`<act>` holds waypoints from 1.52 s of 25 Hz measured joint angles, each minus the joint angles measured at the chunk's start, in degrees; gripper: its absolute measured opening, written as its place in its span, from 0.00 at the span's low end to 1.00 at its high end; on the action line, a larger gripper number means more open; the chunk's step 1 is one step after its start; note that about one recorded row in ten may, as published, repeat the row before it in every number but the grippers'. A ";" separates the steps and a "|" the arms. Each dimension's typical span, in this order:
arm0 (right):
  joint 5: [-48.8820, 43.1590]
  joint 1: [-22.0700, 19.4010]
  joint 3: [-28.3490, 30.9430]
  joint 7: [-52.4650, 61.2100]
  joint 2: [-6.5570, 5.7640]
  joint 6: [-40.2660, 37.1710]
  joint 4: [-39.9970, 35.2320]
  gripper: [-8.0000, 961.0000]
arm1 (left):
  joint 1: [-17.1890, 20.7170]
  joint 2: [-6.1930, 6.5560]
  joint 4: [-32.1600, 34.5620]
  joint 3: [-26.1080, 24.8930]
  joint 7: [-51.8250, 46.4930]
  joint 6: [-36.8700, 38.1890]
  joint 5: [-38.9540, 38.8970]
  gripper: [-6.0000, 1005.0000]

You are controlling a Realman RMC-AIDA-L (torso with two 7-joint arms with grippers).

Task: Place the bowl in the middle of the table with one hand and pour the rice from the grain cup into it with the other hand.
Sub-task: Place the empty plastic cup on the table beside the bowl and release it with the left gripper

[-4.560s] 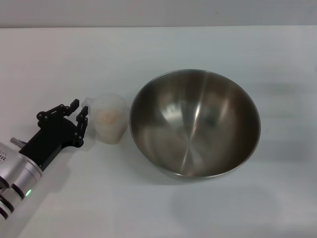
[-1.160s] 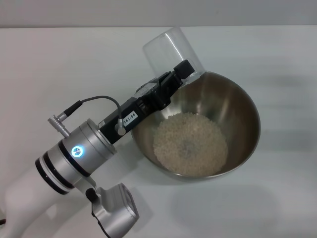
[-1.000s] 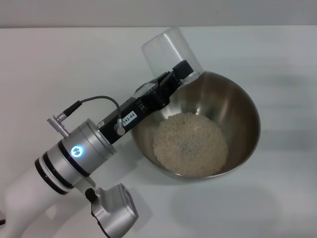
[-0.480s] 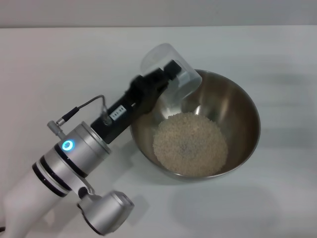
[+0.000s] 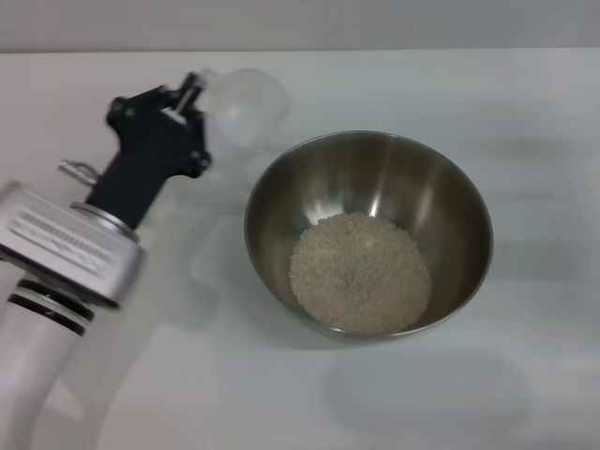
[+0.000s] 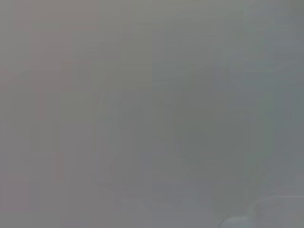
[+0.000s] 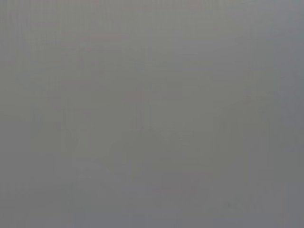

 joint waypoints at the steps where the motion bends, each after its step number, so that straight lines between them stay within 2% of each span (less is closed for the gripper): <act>1: -0.02 -0.07 -0.01 0.09 0.09 -0.05 -0.20 0.57 | 0.00 0.00 0.40 -0.42 -4.53 -1.82 -1.93 0.03; 5: -0.09 -0.40 -0.04 0.47 0.52 -0.46 -0.74 0.57 | -0.30 0.04 1.58 -1.76 -16.59 -7.79 -7.17 0.03; 9: -0.12 -0.79 -0.13 0.52 0.94 -2.67 -0.78 0.57 | -0.58 0.07 2.48 -3.01 -22.02 -12.15 -8.71 0.03; 17: -0.13 -1.56 -0.14 1.10 1.10 -5.07 -0.52 0.57 | -1.42 0.00 3.35 -3.78 -22.44 -16.82 -8.73 0.03; 24: -0.13 -1.65 -0.13 1.48 1.09 -5.16 -0.04 0.57 | -1.43 0.00 3.69 -3.82 -22.39 -17.89 -8.77 0.03; 38: -0.13 -1.91 -0.14 1.54 1.12 -5.14 0.44 0.57 | -0.49 0.21 3.88 -3.42 -25.80 -18.88 -8.47 0.19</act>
